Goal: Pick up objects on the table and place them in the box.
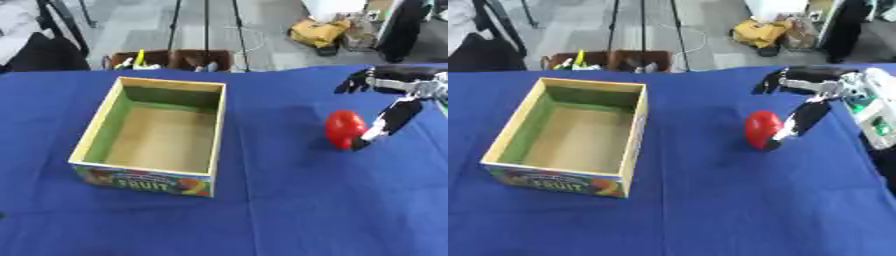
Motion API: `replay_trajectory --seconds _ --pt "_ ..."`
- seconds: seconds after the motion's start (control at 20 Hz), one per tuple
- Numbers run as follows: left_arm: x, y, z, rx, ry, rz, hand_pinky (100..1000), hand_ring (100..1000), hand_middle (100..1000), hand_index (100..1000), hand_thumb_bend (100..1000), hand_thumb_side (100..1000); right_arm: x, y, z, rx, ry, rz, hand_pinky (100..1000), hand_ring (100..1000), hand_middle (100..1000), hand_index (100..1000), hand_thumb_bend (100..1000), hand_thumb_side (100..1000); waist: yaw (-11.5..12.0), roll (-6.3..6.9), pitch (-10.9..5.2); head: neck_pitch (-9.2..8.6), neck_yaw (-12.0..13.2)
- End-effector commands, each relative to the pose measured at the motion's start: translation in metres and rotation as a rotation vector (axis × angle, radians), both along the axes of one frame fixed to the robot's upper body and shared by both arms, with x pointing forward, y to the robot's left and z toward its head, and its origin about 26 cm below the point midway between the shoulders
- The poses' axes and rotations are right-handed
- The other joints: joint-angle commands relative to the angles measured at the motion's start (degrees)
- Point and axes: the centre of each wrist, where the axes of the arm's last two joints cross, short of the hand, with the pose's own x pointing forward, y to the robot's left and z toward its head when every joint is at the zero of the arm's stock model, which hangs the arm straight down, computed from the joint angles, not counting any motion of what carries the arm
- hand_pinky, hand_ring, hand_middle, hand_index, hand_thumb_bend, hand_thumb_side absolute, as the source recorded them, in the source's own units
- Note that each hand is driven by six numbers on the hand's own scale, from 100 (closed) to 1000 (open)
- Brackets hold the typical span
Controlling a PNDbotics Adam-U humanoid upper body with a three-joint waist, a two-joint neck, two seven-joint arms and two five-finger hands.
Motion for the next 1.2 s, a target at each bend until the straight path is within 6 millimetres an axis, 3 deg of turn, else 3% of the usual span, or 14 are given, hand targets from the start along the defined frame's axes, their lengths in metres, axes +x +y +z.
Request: replay_trajectory --seconds 0.05,0.7,1.2 --pt "-0.0009 -0.0012 0.0077 0.017 -0.029 -0.013 373 396 452 593 100 870 -0.0004 -0.0088 0.0141 -0.019 -0.048 -0.022 804 841 819 894 868 561 0.18 0.06 -0.69 -1.01 -0.51" --pt "-0.0008 -0.0031 0.0067 0.023 -0.031 -0.015 371 394 451 592 100 870 0.0018 -0.0132 0.0086 -0.035 -0.022 -0.017 788 824 757 842 830 543 0.49 0.33 0.67 -1.56 -0.91" --pt "-0.0006 -0.0035 0.0067 0.026 -0.032 -0.018 370 393 451 592 100 870 0.0026 -0.0149 0.0101 0.005 -0.032 -0.028 758 789 686 789 646 545 0.76 0.34 0.88 -1.75 -1.22"
